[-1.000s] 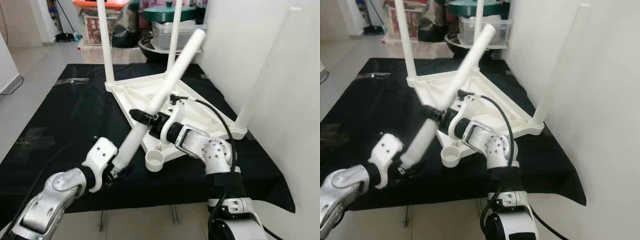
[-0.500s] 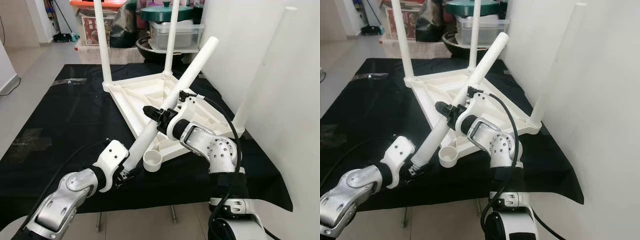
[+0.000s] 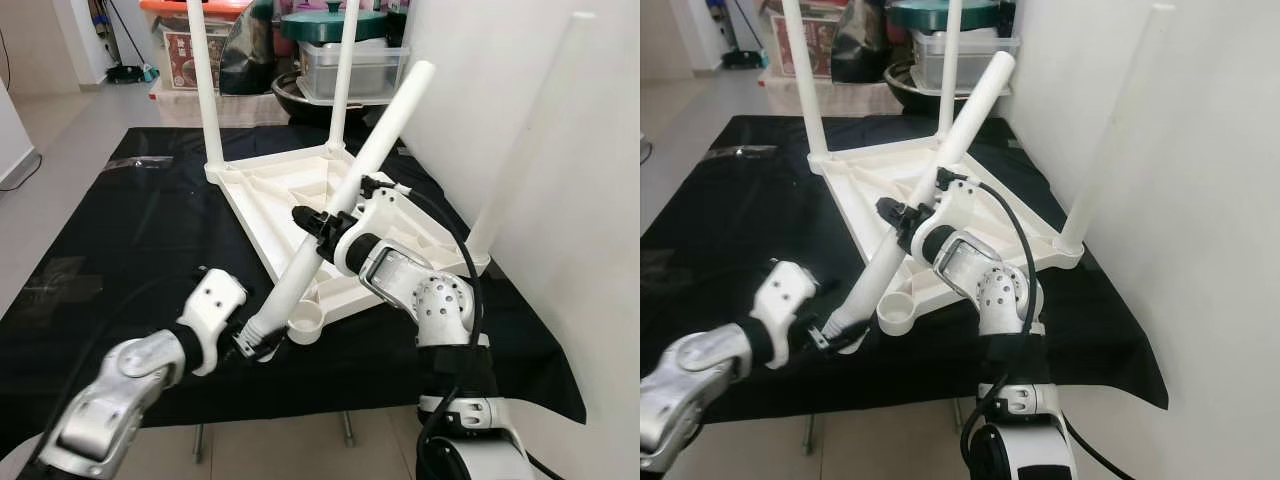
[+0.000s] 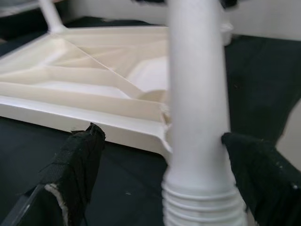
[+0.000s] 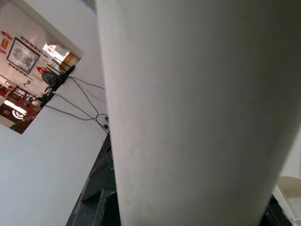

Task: Building children table

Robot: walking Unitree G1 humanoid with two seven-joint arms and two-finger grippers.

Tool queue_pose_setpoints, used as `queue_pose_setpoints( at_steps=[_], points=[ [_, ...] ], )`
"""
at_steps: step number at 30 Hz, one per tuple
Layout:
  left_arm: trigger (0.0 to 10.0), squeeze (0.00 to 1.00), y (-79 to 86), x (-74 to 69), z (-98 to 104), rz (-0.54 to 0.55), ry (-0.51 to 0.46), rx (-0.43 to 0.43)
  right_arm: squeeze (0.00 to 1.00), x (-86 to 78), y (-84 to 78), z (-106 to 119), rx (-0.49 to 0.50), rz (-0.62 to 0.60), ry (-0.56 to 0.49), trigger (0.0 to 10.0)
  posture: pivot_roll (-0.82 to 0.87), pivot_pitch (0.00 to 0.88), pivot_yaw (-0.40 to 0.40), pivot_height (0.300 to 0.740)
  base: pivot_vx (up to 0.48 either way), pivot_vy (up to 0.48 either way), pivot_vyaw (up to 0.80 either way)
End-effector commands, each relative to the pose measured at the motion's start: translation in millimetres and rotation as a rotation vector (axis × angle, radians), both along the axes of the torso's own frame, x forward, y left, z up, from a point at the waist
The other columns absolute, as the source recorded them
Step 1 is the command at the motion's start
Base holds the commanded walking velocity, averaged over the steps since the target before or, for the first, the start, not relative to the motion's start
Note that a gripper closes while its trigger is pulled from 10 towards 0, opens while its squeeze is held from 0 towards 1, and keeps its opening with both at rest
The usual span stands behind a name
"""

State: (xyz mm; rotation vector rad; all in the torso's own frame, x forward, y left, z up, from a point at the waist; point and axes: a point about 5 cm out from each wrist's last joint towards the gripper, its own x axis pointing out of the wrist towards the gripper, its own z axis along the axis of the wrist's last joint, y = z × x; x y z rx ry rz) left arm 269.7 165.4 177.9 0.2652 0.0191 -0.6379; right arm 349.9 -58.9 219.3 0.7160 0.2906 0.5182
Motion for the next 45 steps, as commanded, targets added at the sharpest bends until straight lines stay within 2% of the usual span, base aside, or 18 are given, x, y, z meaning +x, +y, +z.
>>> queue_pose_setpoints(
  at_steps=[1,4,5,7,10,11,13,14,15,16,17,20,23,27,31,35,39,45],
  points=[
    [10.0,1.00,3.3,-4.9,-0.1,0.008,0.012,-0.023,0.00,1.5,4.2,2.2,0.026,-0.001,-0.017,0.0,0.08,0.000,-0.066,0.740,0.000,0.000,0.00],
    [10.0,1.00,7.3,-20.6,3.1,-0.002,0.026,-0.111,0.00,19.1,-25.2,24.3,-0.002,-0.077,-0.131,0.0,0.08,0.000,-0.069,0.740,0.000,0.000,0.00],
    [10.0,0.00,6.6,-29.8,-0.2,-0.034,0.051,-0.127,0.00,23.9,-34.3,35.4,-0.007,-0.088,-0.198,0.0,0.09,0.000,-0.073,0.740,0.000,0.000,0.00],
    [10.0,0.00,6.6,-29.8,-0.2,-0.034,0.051,-0.127,0.00,23.9,-34.3,35.4,-0.007,-0.088,-0.198,0.0,0.09,0.000,-0.073,0.740,0.000,0.000,0.00],
    [10.0,0.00,4.1,-44.2,-6.9,-0.084,0.095,-0.142,0.00,28.0,-44.5,51.0,-0.017,-0.076,-0.302,0.0,0.10,0.000,-0.076,0.740,0.000,0.000,0.00],
    [10.0,0.00,4.1,-44.2,-6.9,-0.084,0.095,-0.142,0.00,28.0,-44.5,51.0,-0.017,-0.076,-0.302,0.0,0.10,0.000,-0.076,0.740,0.000,0.000,0.00],
    [10.0,0.00,4.1,-59.1,-21.5,-0.093,0.176,-0.148,0.00,25.7,-48.8,63.9,-0.070,0.037,-0.483,0.0,0.11,0.000,-0.084,0.740,0.000,0.000,0.00],
    [10.0,0.00,4.1,-59.1,-21.5,-0.093,0.176,-0.148,0.00,25.7,-48.8,63.9,-0.070,0.037,-0.483,0.0,0.11,0.000,-0.084,0.740,0.000,0.000,0.00],
    [10.0,0.00,4.1,-66.6,-28.9,-0.099,0.222,-0.151,0.00,23.2,-49.7,66.1,-0.114,0.106,-0.565,0.0,0.11,0.000,-0.084,0.740,0.000,0.000,0.00],
    [10.0,0.00,4.1,-66.6,-28.9,-0.099,0.222,-0.151,0.00,23.2,-49.7,66.1,-0.114,0.106,-0.565,0.0,0.11,0.000,-0.084,0.740,0.000,0.000,0.00],
    [10.0,0.00,4.1,-76.9,-40.9,-0.113,0.284,-0.138,0.00,21.0,-50.1,64.1,-0.162,0.181,-0.632,0.0,0.11,0.000,-0.084,0.740,0.000,0.000,0.00],
    [10.0,0.00,3.8,-85.9,-50.3,-0.123,0.336,-0.128,0.00,20.4,-50.6,61.3,-0.210,0.229,-0.671,0.0,0.11,0.000,-0.084,0.740,0.000,0.000,0.00],
    [10.0,0.00,1.3,-104.1,-66.4,-0.125,0.422,-0.115,0.00,23.1,-51.8,58.6,-0.280,0.289,-0.718,0.0,0.12,0.000,-0.094,0.740,0.000,0.000,0.00],
    [10.0,0.00,1.2,-106.5,-67.2,-0.100,0.434,-0.138,0.00,25.0,-50.5,56.9,-0.299,0.334,-0.740,0.0,0.13,0.000,-0.097,0.740,0.000,0.000,0.00],
    [10.0,0.00,7.6,-104.4,-67.2,-0.065,0.427,-0.136,0.00,20.6,-41.1,43.0,-0.372,0.470,-0.792,0.0,0.12,0.000,-0.098,0.740,0.000,0.000,0.00],
    [10.0,0.00,8.4,-103.8,-68.3,-0.061,0.428,-0.132,0.00,18.7,-38.0,38.9,-0.388,0.493,-0.797,0.0,0.12,0.000,-0.096,0.740,0.000,0.000,0.00],
    [10.0,0.00,6.1,-103.3,-69.6,-0.063,0.423,-0.133,0.00,10.4,-30.4,20.8,-0.450,0.589,-0.824,0.0,0.12,0.000,-0.096,0.740,0.000,0.000,0.00],
    [10.0,0.00,6.4,-103.3,-69.6,-0.062,0.421,-0.126,0.00,7.5,-30.5,9.8,-0.488,0.635,-0.838,0.0,0.12,0.000,-0.093,0.740,0.000,0.000,0.00]
  ],
)
